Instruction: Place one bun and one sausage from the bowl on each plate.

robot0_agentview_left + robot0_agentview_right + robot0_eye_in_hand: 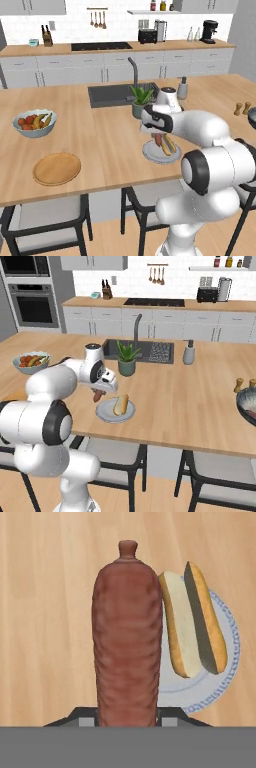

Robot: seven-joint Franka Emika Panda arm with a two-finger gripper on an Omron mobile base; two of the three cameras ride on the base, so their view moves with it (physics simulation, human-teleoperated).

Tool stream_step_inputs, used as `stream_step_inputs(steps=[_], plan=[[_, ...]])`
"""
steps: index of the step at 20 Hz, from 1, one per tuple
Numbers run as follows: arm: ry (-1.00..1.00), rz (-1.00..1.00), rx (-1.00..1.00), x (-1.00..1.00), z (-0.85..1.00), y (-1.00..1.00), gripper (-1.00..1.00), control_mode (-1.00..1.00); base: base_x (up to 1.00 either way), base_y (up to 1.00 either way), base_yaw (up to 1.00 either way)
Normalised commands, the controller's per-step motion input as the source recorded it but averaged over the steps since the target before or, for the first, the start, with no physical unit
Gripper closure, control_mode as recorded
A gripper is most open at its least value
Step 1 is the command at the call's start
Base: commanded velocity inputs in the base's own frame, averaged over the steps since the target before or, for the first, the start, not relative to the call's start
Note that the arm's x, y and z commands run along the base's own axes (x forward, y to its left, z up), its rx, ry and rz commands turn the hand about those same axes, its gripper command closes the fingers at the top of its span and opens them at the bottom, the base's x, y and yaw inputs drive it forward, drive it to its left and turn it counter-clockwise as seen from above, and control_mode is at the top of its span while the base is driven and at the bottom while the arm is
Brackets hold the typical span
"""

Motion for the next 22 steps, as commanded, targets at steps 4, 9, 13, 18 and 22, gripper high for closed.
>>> stream_step_inputs(steps=[4,9,13,18,22], plan=[[0.0,0.0,0.0,0.12,-0.47,-0.13,1.0,-1.0,0.0,0.0,0.0],[0.0,0.0,0.0,0.21,-0.46,-0.1,1.0,-1.0,0.0,0.0,0.0],[0.01,0.0,0.0,0.31,-0.33,0.0,1.0,-1.0,0.0,0.0,0.0],[0.0,0.0,0.0,0.3,-0.27,0.0,1.0,-1.0,0.0,0.0,0.0],[0.01,0.0,0.0,0.31,-0.33,0.0,1.0,-1.0,0.0,0.0,0.0]])
